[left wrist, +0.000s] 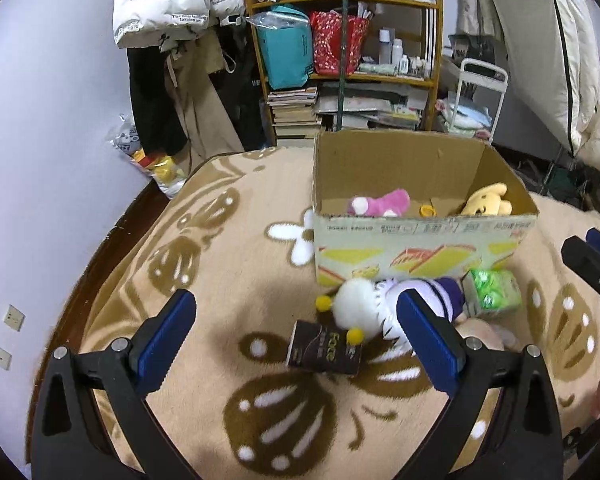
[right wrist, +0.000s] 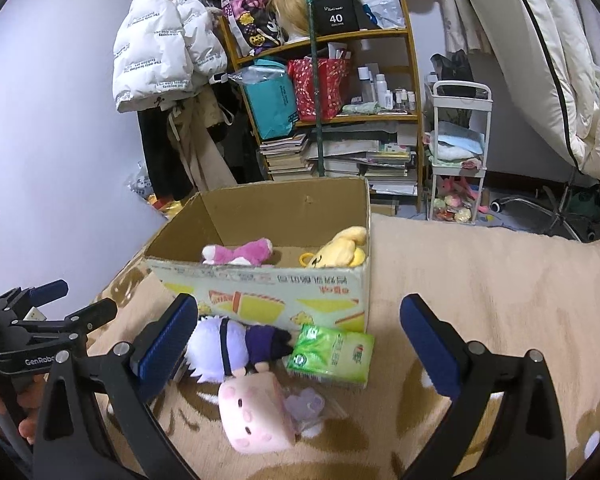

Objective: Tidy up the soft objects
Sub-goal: 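Open both tools to drop the plushes into the box, then grasp black Face tissue pack with left tool while right tool grasps green tissue pack, then lift both tissue packs and carry them over the cardboard box, then open left tool to drop black pack while right tool drops green pack into box, then withdraw both tools from the box toward the white doll and pink pig plushes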

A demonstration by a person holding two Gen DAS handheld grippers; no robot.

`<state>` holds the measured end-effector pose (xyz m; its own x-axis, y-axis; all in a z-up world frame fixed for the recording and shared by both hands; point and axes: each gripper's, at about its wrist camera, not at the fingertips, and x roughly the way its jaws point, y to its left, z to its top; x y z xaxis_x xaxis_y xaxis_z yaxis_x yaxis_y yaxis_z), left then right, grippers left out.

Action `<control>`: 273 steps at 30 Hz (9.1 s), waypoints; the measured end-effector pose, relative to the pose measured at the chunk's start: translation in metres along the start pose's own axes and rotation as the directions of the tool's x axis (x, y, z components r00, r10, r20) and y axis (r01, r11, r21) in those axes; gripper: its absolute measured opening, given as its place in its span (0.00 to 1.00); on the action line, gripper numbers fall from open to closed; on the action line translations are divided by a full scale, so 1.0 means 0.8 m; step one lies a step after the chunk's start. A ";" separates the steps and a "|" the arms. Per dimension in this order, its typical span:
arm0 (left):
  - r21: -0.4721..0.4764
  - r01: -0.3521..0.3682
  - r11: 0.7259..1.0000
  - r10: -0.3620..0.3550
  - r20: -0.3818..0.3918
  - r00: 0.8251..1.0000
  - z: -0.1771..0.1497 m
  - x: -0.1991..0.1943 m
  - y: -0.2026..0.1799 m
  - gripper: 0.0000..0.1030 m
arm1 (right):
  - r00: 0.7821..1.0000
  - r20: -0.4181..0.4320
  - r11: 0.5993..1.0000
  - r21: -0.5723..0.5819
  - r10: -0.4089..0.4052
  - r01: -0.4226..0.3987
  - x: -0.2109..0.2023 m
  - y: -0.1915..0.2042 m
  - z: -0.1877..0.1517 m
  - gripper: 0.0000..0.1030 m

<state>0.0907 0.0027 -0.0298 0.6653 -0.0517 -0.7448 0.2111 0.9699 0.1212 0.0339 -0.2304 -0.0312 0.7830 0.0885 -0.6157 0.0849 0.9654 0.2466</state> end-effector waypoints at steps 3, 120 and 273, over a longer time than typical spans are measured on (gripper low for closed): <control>0.010 0.001 1.000 -0.001 -0.010 1.000 -0.004 -0.003 -0.001 0.97 | 1.000 -0.006 1.000 -0.004 -0.003 0.003 -0.004 0.002 -0.007 1.00; -0.047 0.013 0.999 -0.007 0.129 0.992 -0.016 -0.015 -0.008 0.63 | 0.997 -0.083 0.999 -0.048 -0.011 0.007 0.011 0.020 -0.015 0.80; 0.019 0.116 0.993 -0.117 0.046 0.992 -0.039 -0.039 -0.064 0.95 | 0.999 -0.043 0.996 -0.093 -0.016 0.012 -0.049 0.013 -0.026 0.97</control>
<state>0.0366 -0.0376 -0.0329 0.6685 -0.1758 -0.7226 0.3005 0.9527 0.0462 -0.0087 -0.2189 -0.0203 0.7545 0.0833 -0.6510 0.0367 0.9850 0.1686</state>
